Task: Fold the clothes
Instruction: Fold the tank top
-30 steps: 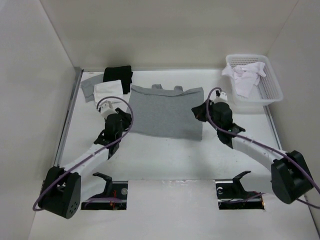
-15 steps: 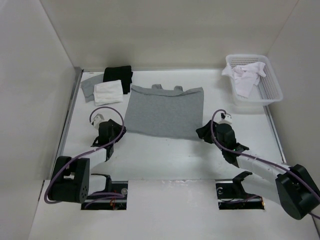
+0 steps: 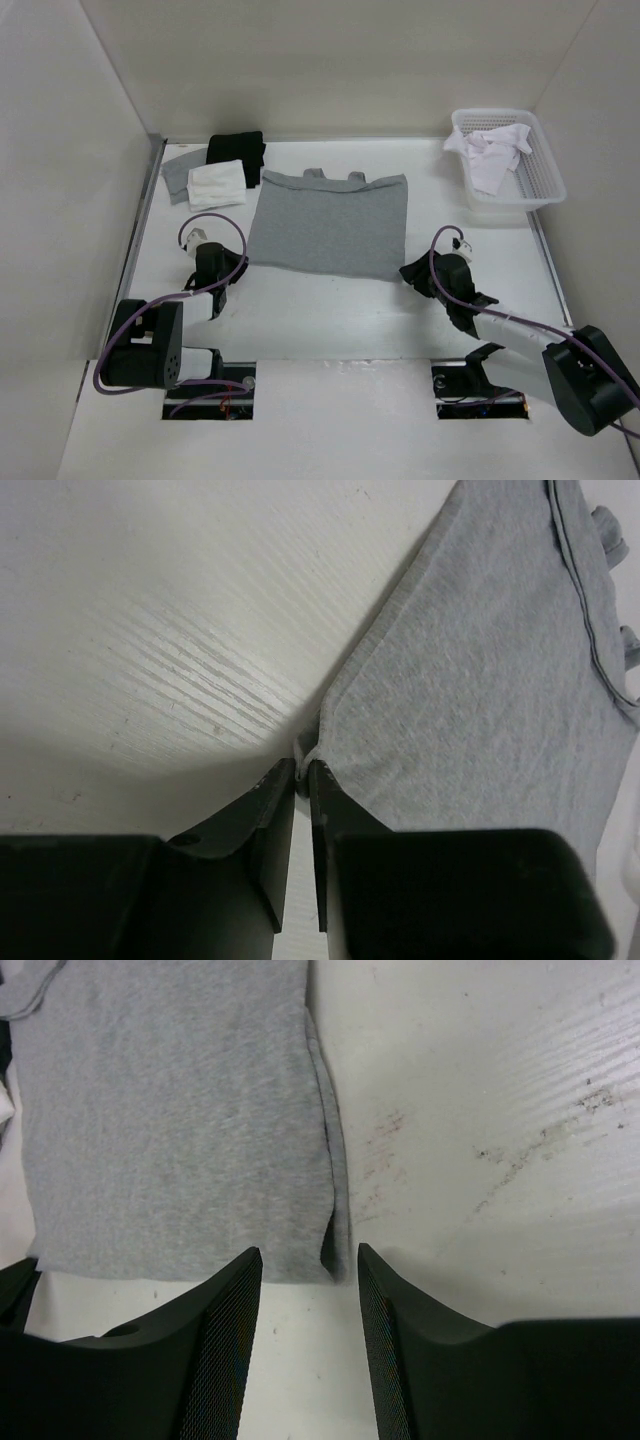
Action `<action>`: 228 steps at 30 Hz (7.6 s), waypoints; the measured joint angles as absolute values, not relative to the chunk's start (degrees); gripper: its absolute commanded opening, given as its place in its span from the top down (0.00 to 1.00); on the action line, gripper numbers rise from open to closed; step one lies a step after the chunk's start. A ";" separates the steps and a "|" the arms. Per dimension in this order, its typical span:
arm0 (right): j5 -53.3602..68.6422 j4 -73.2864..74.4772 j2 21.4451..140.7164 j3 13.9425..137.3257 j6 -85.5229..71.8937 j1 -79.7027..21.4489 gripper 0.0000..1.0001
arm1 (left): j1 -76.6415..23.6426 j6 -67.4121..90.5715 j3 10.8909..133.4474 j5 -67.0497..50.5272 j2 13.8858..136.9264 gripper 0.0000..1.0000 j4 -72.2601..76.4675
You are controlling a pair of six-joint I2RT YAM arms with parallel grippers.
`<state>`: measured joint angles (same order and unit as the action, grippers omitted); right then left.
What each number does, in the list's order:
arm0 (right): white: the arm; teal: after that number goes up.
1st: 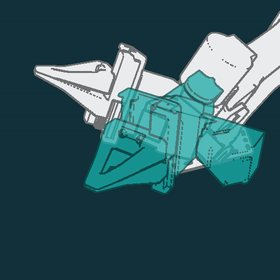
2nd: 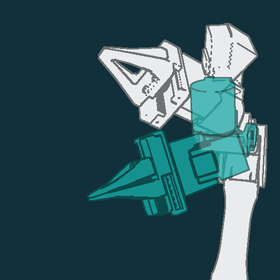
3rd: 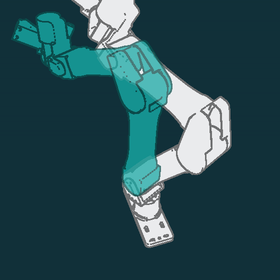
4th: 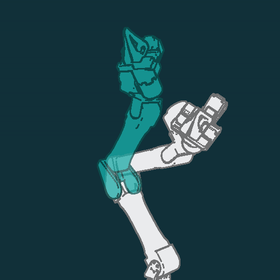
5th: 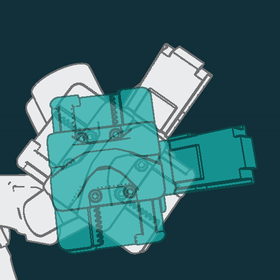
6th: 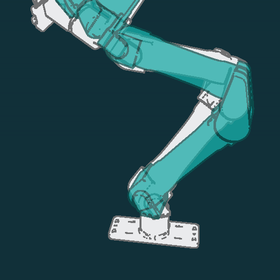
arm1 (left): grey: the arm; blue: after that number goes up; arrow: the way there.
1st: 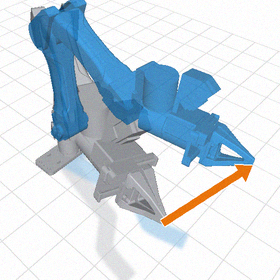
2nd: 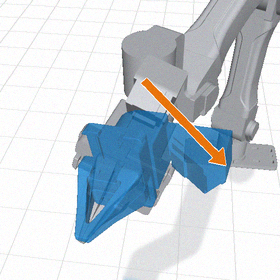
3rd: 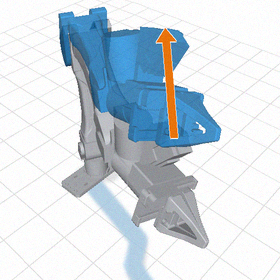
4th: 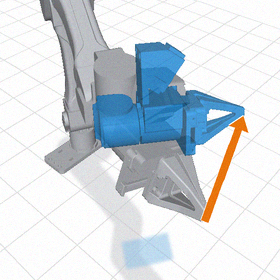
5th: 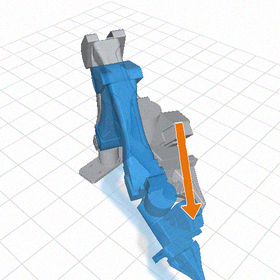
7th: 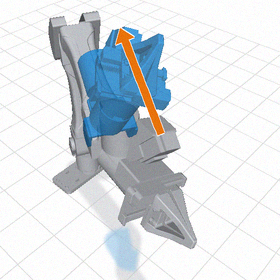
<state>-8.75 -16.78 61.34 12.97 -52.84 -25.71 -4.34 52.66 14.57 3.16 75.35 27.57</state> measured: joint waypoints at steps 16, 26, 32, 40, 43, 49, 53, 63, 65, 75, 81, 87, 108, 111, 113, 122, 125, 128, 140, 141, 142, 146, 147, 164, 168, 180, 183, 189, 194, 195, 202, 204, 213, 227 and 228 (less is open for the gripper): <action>-9.93 -8.49 58.70 13.30 -57.04 -26.35 0.57 | -2.72 53.01 12.60 2.74 74.22 0.98 28.34; -8.25 -9.47 64.58 15.70 -56.95 -27.53 0.58 | -2.76 53.34 12.10 2.52 74.02 0.98 28.84; -7.75 -12.51 67.48 15.99 -57.01 -27.44 0.70 | -2.79 53.41 12.05 2.50 74.02 0.98 28.91; -7.53 -13.76 68.90 15.99 -57.43 -27.44 0.80 | -2.81 53.41 12.05 2.50 74.02 0.98 28.91; -7.53 -14.06 69.34 15.99 -57.47 -27.40 0.86 | -2.81 53.41 12.05 2.50 73.97 0.98 28.91; -7.51 -17.28 72.51 16.58 -57.17 -27.35 1.00 | -2.81 53.45 12.05 2.52 72.05 0.99 28.86; -7.68 -16.69 71.16 16.91 -55.77 -27.42 1.00 | -3.14 53.80 12.08 2.42 67.55 1.00 27.83; -16.23 7.77 30.55 32.93 -45.32 -37.65 1.00 | -9.54 49.52 27.62 5.96 30.85 1.00 3.40; -19.09 12.08 26.96 40.66 -42.57 -40.51 1.00 | -10.74 47.90 34.50 7.33 26.13 1.00 -0.64; -31.77 20.56 25.39 62.57 -31.33 -55.22 0.99 | -15.94 46.11 52.07 8.93 19.55 1.00 -6.87; -28.93 18.39 31.90 54.85 -29.98 -46.17 0.98 | -15.97 46.63 43.92 10.02 24.38 0.99 -7.46; -10.11 7.14 54.28 44.93 -33.85 -21.12 0.99 | -11.70 47.62 33.41 10.24 45.95 0.99 1.04; 7.97 -11.00 85.86 51.35 -42.44 -7.20 0.99 | -7.94 49.84 37.04 6.11 78.72 0.98 24.67; 7.90 -11.25 78.39 45.01 -43.83 -7.18 0.99 | -7.86 50.26 30.15 5.72 70.57 0.98 24.64; 7.90 -11.77 73.67 41.63 -44.42 -7.20 0.99 | -7.70 50.48 26.59 5.23 65.10 0.98 24.58; 7.57 -12.40 55.59 22.79 -46.76 -8.14 1.00 | -7.86 50.87 14.57 3.38 41.25 0.98 17.98; 7.57 -10.94 51.62 17.65 -48.62 -8.34 1.00 | -8.05 50.89 11.14 3.09 35.11 0.97 13.65; 7.57 -9.82 48.23 13.96 -50.96 -8.34 0.97 | -8.01 51.03 7.84 2.96 29.98 0.95 9.37; 6.20 -7.64 49.45 10.04 -52.90 -6.33 0.45 | -6.09 50.24 4.40 3.68 25.04 0.73 0.91; 6.07 -7.77 51.24 10.76 -52.40 -6.33 0.45 | -6.09 49.82 5.17 4.03 26.72 0.73 1.34; 6.07 -8.10 53.39 11.62 -51.99 -6.33 0.45 | -6.33 49.58 6.07 4.19 28.82 0.73 2.20; 6.90 -11.35 63.26 14.68 -51.62 -7.29 0.48 | -11.64 49.06 9.82 4.51 40.05 0.74 9.63; 7.55 -12.43 65.21 14.98 -51.72 -7.60 0.49 | -13.26 49.04 10.35 4.54 42.44 0.74 11.40; 16.40 -33.69 85.62 17.67 -61.30 -7.60 1.00 | -22.39 49.06 16.27 6.24 52.38 0.75 28.32; 13.91 -35.07 80.03 14.22 -61.43 -7.60 1.00 | -25.36 49.08 16.93 6.28 55.57 0.75 30.87; -0.05 -10.96 53.60 26.63 -45.95 -18.83 0.99 | -30.52 50.65 17.34 7.16 64.36 0.73 35.27; -3.22 -6.46 57.28 33.85 -41.19 -25.80 0.99 | -30.41 50.92 17.39 7.22 63.53 0.72 35.53; -7.03 -0.82 72.03 45.63 -35.07 -39.62 0.99 | -28.12 51.64 17.37 7.14 60.16 0.71 35.31; -9.58 4.45 85.62 56.51 -32.29 -48.60 0.99 | -25.80 51.96 17.06 7.05 54.70 0.71 34.48; -10.11 5.28 88.14 58.98 -31.83 -50.28 0.99 | -25.19 52.07 16.82 7.03 53.36 0.71 34.00; -12.03 10.59 103.68 76.20 -30.85 -58.13 0.89 | -20.56 52.56 14.87 7.07 46.26 0.68 30.94; -12.21 11.09 107.48 79.48 -31.73 -59.35 0.69 | -19.38 52.71 14.41 6.90 45.54 0.68 30.24; -11.77 1.87 100.92 65.82 -37.26 -59.64 0.56 | -16.27 53.21 13.37 5.85 46.50 0.68 28.69; -1.43 -16.12 94.72 49.69 -40.84 -44.91 0.96 | -32.64 53.41 20.75 2.33 79.20 0.89 38.24; -0.43 -16.62 96.33 49.69 -41.21 -44.62 0.96 | -32.51 53.39 20.95 2.13 80.14 0.89 37.87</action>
